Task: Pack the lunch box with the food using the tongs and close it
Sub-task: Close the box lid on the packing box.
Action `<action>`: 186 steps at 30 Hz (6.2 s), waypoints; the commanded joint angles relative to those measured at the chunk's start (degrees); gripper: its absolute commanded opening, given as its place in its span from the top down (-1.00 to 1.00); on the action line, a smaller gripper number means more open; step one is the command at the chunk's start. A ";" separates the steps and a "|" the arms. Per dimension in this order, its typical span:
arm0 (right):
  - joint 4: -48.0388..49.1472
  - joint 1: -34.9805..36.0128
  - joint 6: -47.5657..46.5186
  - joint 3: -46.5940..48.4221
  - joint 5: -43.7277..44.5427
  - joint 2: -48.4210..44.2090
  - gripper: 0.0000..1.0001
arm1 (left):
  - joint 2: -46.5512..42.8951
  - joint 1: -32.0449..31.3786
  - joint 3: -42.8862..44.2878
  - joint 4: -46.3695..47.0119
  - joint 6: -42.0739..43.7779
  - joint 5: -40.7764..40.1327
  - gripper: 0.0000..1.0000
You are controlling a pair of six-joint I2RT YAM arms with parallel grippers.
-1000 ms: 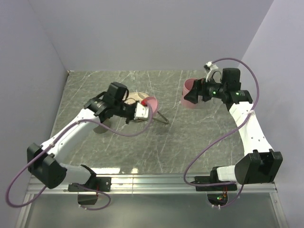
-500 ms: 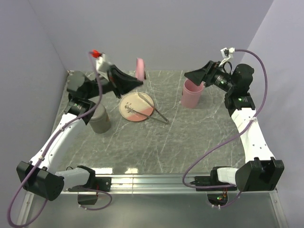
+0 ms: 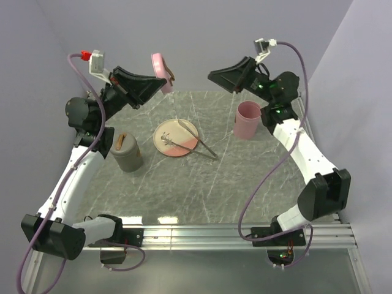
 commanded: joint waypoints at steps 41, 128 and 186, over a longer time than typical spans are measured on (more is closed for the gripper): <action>-3.76 18.13 -3.26 29.02 5.72 18.94 -0.33 | -1.76 2.57 -1.13 -0.12 -14.48 -8.75 0.99; -81.51 -7.97 -76.40 28.15 37.89 10.23 1.00 | -0.71 4.07 11.09 -61.47 48.01 -12.08 -0.99; -75.17 -11.40 -74.82 22.87 32.89 25.53 1.00 | -3.17 4.07 5.81 -56.63 46.52 -11.73 -0.99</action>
